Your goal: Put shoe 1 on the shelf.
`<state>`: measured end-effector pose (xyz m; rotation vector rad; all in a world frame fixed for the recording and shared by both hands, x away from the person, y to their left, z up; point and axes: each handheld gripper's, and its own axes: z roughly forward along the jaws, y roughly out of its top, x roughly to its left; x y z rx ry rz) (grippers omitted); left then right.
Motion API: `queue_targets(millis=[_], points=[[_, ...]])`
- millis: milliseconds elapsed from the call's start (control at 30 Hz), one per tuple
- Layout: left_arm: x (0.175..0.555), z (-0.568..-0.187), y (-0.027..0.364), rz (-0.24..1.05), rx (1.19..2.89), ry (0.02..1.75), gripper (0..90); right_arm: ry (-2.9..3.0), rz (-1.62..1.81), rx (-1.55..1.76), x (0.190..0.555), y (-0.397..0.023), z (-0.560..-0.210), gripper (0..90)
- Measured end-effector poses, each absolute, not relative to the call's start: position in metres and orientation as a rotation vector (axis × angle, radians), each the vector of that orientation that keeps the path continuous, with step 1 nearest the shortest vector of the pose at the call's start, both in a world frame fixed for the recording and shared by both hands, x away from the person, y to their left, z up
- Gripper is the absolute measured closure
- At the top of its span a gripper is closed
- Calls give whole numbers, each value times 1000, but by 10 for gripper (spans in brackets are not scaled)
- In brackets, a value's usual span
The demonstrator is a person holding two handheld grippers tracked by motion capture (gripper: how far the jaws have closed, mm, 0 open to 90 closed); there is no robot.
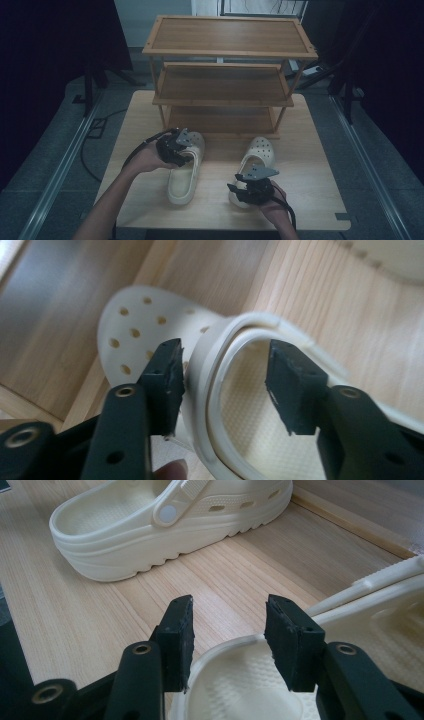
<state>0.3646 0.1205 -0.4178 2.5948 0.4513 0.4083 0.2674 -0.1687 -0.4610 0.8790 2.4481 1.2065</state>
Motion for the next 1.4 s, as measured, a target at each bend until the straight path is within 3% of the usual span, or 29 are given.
queue_targets(millis=[100, 200, 500, 1400], points=[[368, -426, 117, 471, 2651, 440, 562, 2446, 1209, 882, 268, -169, -461, 545], [370, -425, 118, 497, 2648, 451, 681, 2445, 1209, 883, 269, -169, -461, 545], [371, -420, 125, 523, 2648, 419, 755, 2431, 1216, 886, 269, -171, -460, 544], [395, -391, 101, 614, 2521, 470, 771, 2432, 1288, 903, 268, -175, -456, 543]])
